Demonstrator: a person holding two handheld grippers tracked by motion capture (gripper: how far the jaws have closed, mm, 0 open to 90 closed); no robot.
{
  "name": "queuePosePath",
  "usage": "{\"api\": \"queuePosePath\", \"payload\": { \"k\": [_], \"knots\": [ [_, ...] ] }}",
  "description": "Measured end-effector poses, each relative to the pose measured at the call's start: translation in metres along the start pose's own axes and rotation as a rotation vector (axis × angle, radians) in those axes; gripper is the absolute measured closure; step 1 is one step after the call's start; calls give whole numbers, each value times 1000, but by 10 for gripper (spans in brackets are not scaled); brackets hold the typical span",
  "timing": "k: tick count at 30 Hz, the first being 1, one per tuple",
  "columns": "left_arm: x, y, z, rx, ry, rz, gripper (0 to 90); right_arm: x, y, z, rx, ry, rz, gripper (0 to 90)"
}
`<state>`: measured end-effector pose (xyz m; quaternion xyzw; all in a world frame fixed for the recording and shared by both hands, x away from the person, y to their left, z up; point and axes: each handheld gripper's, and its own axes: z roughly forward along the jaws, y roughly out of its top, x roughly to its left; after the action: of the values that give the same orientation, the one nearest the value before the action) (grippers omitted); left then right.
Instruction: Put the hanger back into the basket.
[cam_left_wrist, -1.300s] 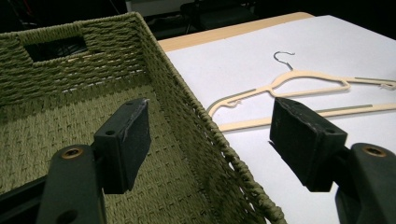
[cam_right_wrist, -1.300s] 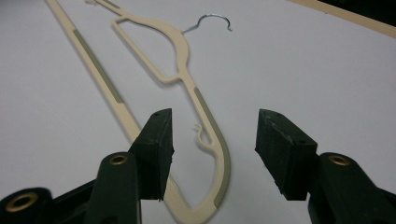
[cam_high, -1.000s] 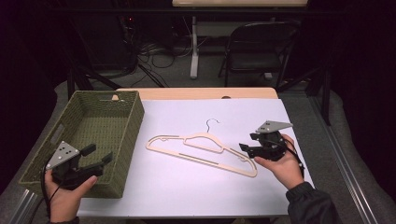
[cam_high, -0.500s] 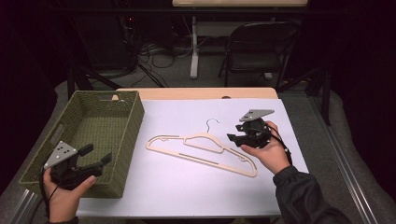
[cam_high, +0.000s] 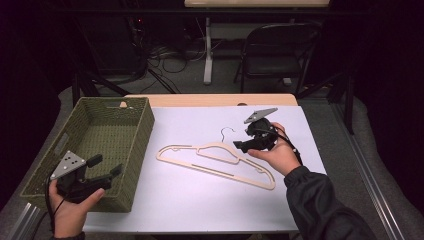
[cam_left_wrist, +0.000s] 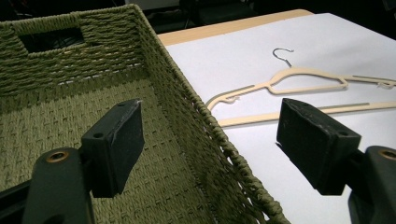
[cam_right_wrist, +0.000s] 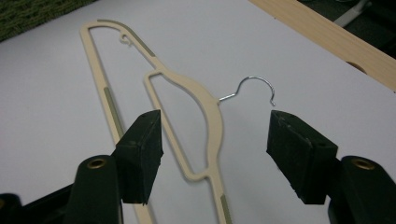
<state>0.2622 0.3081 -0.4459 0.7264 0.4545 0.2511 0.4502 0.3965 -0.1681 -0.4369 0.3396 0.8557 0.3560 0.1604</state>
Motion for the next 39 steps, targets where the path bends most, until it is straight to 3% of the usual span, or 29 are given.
{"api": "queuePosePath", "payload": {
  "k": [6,7,9,11,12,14,15,18,19,21,23,25,26,29,35,37,38,39],
  "knots": [
    [0,0,-1,1,-3,6,237,3,15,2,68,10,-45,333],
    [0,0,-1,0,-3,6,238,4,17,5,45,11,-49,334],
    [0,0,-1,1,-3,5,238,4,23,4,96,38,-60,342],
    [0,0,0,2,-5,5,239,6,25,10,87,43,-83,348],
    [-1,0,0,5,-2,6,240,6,28,10,127,54,-87,351],
    [-1,0,0,5,-4,8,240,5,27,15,138,73,-78,361],
    [-1,0,0,5,-6,9,240,5,27,17,171,78,-80,365],
    [-1,0,1,8,-7,9,241,5,23,28,188,71,-97,381],
    [-1,0,1,9,-8,8,241,5,24,27,251,75,-107,390],
    [-1,0,2,10,-6,8,241,6,24,30,256,79,-110,397],
    [-1,0,2,10,-8,7,241,9,23,39,212,83,-117,412],
    [-1,0,3,11,-8,8,241,9,25,39,242,85,-127,411],
    [-1,-1,3,13,-9,10,241,11,23,47,214,82,-120,412],
    [-2,-1,4,14,-10,9,241,13,24,53,271,83,-131,435],
    [-1,-1,4,18,-9,11,242,18,21,73,275,103,-144,476],
    [0,-1,4,16,-8,10,242,18,27,72,417,114,-177,486],
    [0,-1,4,16,-8,10,242,21,18,82,269,108,-155,491],
    [0,-1,4,17,-7,9,242,22,18,84,294,109,-163,500]
  ]
}}
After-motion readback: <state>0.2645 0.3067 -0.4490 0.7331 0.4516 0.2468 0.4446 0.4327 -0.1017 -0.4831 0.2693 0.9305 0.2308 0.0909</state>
